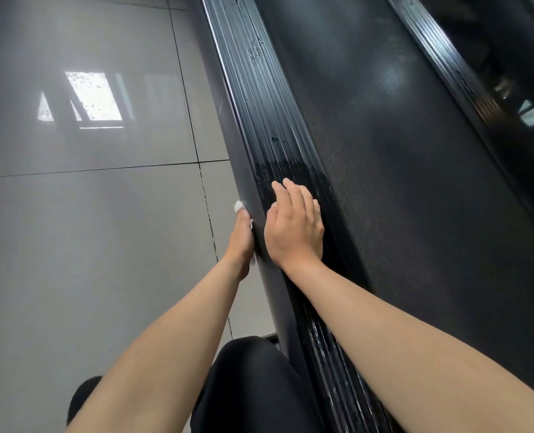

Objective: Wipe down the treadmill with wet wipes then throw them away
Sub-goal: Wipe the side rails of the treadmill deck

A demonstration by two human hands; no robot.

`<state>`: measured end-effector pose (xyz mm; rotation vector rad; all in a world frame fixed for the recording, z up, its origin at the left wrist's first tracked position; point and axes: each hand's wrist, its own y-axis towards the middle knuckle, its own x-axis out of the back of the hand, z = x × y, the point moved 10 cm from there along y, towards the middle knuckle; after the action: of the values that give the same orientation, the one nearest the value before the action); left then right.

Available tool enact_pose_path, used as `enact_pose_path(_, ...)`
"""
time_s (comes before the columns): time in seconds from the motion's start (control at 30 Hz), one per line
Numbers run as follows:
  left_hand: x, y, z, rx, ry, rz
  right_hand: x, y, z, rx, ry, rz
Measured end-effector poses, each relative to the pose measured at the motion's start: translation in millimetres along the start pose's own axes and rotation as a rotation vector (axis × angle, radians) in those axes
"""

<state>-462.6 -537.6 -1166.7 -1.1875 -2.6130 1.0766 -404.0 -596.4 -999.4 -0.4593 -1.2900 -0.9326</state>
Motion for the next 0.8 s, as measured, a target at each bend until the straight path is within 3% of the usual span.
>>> enact_pose_path(0.13,-2,1,33,0.108,0.026,0.072,2,1,0,0.000,0.016,-0.016)
enact_pose_path(0.23,-2,-2,18,0.060,-0.043,0.026,2,1,0,0.003,0.029,-0.017)
enact_pose_path(0.37,-3,-9,-38,-0.139,-0.134,0.012,1,1,-2,-0.001,0.054,-0.023)
enact_pose_path(0.57,-32,-43,-121,-0.612,0.164,0.064,2,2,-11,-0.036,0.171,-0.020)
enact_pose_path(0.67,-32,-47,-112,-0.715,0.320,0.061,9,1,-14,-0.074,0.238,-0.036)
enact_pose_path(0.8,-26,-58,-94,-0.679,0.234,0.085,7,0,-14,-0.059,0.230,-0.016)
